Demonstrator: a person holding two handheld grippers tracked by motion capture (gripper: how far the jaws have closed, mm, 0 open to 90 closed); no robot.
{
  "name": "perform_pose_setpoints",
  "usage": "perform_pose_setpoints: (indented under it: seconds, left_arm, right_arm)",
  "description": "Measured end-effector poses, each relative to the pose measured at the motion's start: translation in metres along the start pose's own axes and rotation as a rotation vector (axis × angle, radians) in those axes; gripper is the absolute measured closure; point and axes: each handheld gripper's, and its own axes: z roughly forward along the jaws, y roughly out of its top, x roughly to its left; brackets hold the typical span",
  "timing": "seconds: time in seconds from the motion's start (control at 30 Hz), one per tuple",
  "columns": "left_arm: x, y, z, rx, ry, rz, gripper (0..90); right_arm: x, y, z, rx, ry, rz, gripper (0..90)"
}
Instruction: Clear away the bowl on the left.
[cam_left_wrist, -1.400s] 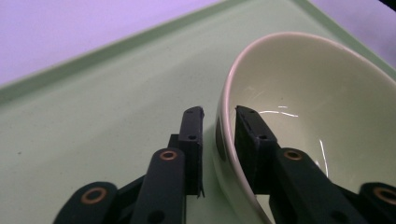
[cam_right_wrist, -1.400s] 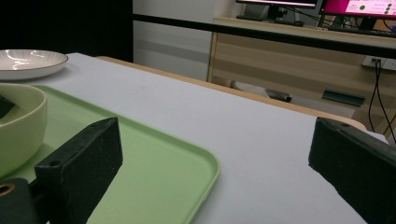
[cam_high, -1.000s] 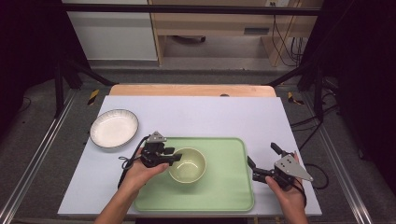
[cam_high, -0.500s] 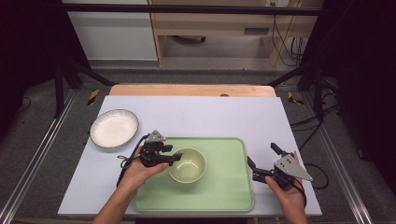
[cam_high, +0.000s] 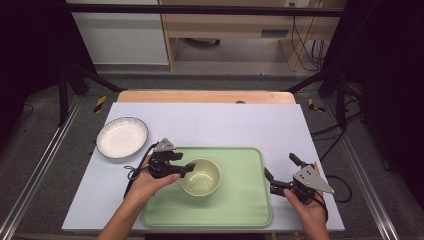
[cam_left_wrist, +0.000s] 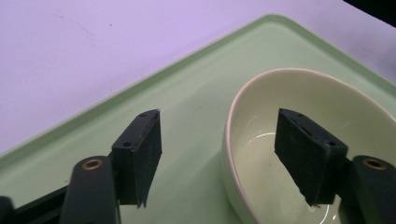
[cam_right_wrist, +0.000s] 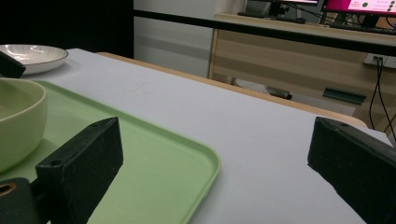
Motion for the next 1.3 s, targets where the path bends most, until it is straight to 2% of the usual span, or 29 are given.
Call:
perform_pose_setpoints:
  seconds: [0.1, 0.17, 0.37, 0.67, 0.97, 1.23, 1.3]
  left_arm:
    - [-0.001, 0.002, -0.001, -0.013, -0.002, -0.004, 25.3]
    - [-0.001, 0.002, -0.001, -0.015, -0.004, -0.006, 18.7]
    - [-0.001, 0.006, -0.006, -0.048, 0.001, 0.004, 13.4]
    - [-0.005, 0.012, -0.014, -0.121, -0.003, 0.059, 10.5]
    - [-0.005, 0.013, -0.02, -0.17, 0.004, 0.086, 8.9]
    - [-0.004, 0.013, -0.027, -0.208, 0.037, 0.125, 7.9]
    - [-0.004, 0.012, -0.029, -0.216, 0.063, 0.134, 7.9]
  right_arm:
    - [0.0, 0.0, 0.0, 0.001, 0.002, 0.002, 4.0]
    - [0.0, 0.0, 0.0, 0.001, 0.002, 0.0, 4.0]
    - [0.0, 0.0, 0.0, 0.002, -0.001, 0.005, 4.0]
    - [0.0, 0.0, 0.0, -0.004, -0.004, 0.006, 3.6]
    - [0.0, 0.002, -0.002, -0.023, -0.006, 0.02, 3.5]
    - [-0.001, 0.006, -0.005, -0.053, -0.015, 0.026, 3.3]
    - [-0.001, 0.006, -0.005, -0.055, -0.017, 0.025, 3.4]
